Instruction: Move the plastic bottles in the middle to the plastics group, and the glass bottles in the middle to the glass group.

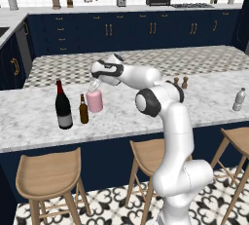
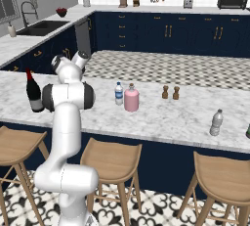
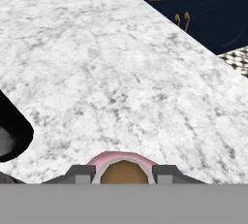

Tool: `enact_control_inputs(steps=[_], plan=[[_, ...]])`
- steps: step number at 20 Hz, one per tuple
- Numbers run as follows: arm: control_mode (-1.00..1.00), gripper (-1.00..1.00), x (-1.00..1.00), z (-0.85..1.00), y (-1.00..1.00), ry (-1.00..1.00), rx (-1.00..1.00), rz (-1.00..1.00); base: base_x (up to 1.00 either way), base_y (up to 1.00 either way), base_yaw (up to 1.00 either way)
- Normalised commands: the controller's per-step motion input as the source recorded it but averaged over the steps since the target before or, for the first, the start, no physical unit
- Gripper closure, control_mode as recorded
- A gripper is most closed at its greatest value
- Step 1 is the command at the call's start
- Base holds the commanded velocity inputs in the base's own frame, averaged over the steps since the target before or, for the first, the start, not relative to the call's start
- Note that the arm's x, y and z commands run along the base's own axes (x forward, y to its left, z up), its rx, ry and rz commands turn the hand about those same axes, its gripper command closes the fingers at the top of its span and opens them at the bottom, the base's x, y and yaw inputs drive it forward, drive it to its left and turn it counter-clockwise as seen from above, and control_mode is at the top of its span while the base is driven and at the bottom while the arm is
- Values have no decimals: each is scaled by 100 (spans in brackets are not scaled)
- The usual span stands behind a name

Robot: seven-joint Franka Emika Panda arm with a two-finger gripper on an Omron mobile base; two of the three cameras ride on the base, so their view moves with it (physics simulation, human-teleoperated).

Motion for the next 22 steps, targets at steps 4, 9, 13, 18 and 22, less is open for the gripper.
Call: enact_control_inputs(steps=[4, 9, 13, 18, 22], plan=[[-100, 100, 0, -16, 0, 0, 0, 4, 0, 0, 0], [-100, -100, 0, 0, 0, 0, 0, 0, 0, 0, 0], [-100, -100, 0, 0, 0, 0, 0, 0, 0, 0, 0], [-100, -100, -2, 20, 0, -1, 0, 0, 0, 0, 0], [-100, -100, -19, 49, 0, -3, 0, 0, 0, 0, 0]])
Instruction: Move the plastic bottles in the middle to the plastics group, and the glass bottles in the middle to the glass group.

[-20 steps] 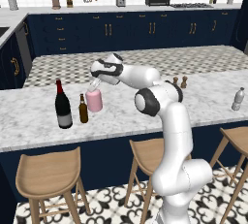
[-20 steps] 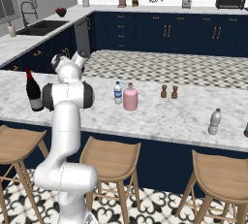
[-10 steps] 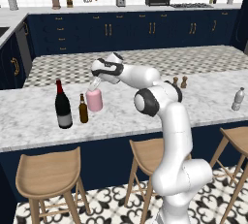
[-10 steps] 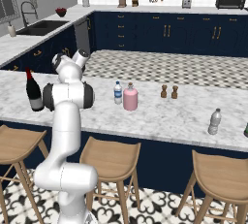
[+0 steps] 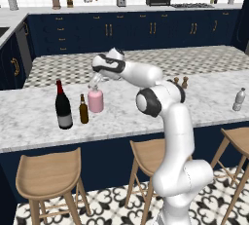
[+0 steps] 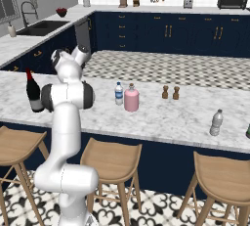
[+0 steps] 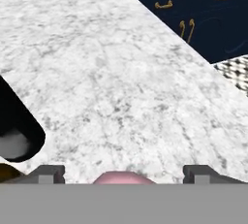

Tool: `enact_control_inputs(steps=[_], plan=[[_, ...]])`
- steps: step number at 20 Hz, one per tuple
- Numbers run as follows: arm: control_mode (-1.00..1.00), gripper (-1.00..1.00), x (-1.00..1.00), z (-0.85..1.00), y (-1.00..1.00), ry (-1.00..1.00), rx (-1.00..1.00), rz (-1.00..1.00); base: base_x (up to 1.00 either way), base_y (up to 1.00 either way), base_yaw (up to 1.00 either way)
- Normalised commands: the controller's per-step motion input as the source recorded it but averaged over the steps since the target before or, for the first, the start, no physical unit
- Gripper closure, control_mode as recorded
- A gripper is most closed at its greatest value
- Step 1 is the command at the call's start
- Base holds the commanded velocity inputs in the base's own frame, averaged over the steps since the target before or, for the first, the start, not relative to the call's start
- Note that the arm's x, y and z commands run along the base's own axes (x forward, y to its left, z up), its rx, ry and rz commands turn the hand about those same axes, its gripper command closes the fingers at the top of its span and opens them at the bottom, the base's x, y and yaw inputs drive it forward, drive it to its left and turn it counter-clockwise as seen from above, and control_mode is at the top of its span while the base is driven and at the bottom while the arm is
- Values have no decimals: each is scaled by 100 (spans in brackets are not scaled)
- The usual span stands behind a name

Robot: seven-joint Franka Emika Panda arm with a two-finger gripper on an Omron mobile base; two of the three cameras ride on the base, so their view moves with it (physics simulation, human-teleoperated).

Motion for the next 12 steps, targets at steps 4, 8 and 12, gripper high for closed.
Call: enact_control_inputs(steps=[4, 8, 12], plan=[[-100, -100, -26, 46, -16, 0, 0, 0, 0, 0, 0], [-100, -100, -38, 14, -56, 0, -2, -5, 0, 0, 0], [-100, -100, -63, 0, -51, 0, -7, -14, 0, 0, 0]])
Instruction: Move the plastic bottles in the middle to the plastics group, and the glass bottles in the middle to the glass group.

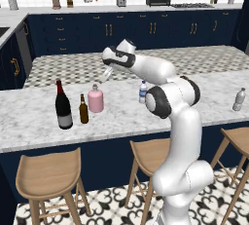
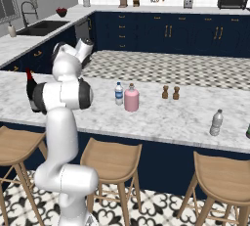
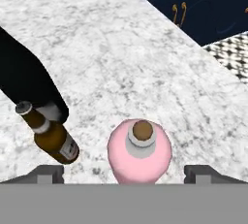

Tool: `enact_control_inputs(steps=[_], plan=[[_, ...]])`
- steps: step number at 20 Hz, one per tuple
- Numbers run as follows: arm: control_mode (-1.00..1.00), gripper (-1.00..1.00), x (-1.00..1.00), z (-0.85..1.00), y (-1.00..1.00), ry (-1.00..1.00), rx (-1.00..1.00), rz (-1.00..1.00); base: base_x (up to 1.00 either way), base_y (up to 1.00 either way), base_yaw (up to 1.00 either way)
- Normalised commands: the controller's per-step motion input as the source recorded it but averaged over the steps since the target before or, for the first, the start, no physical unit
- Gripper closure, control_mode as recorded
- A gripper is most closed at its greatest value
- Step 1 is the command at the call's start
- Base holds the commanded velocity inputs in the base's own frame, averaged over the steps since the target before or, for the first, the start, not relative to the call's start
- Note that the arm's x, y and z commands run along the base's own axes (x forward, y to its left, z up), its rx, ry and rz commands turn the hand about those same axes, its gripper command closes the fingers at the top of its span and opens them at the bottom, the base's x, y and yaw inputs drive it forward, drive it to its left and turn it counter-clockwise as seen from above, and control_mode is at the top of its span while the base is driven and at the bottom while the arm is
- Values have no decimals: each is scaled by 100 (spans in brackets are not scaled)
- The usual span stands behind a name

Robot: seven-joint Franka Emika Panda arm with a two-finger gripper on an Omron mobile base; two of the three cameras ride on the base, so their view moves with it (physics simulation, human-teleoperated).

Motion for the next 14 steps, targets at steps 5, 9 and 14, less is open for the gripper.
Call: enact_control_inputs(steps=[5, 9, 14], plan=[[-100, -100, -59, 4, -58, 0, -9, -27, 0, 0, 0], [-100, -100, -46, 19, -68, 0, -11, -36, 0, 0, 0], [-100, -100, -36, 39, -85, -4, -7, -40, 0, 0, 0]])
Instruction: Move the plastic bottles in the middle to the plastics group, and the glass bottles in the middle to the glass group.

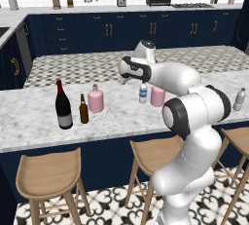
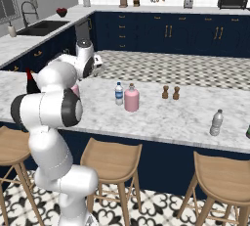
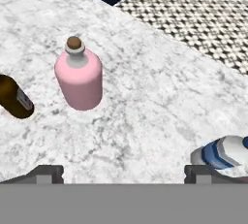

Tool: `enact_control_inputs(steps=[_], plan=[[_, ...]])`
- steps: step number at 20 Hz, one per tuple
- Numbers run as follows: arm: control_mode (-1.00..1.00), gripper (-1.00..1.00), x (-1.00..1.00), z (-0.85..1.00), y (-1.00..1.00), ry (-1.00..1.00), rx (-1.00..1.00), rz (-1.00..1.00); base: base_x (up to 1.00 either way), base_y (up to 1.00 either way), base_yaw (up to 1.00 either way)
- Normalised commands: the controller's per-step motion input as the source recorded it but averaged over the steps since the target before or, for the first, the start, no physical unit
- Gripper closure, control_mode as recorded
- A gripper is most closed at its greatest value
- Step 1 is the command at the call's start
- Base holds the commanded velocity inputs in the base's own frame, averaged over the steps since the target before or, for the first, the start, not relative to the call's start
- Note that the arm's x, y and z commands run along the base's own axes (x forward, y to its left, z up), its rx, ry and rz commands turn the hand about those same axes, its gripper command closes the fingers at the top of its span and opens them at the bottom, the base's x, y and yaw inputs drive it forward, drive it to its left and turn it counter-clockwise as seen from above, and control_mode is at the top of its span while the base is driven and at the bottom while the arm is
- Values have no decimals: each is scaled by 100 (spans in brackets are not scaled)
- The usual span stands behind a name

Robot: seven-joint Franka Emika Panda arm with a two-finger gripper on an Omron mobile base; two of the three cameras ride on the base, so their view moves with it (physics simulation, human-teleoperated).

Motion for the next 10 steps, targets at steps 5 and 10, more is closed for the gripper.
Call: enact_control_inputs(steps=[5, 10], plan=[[-100, -100, -11, 59, -99, 0, -1, -41, 0, 0, 0], [-100, -100, -5, 40, -100, 0, 0, -44, 0, 0, 0]])
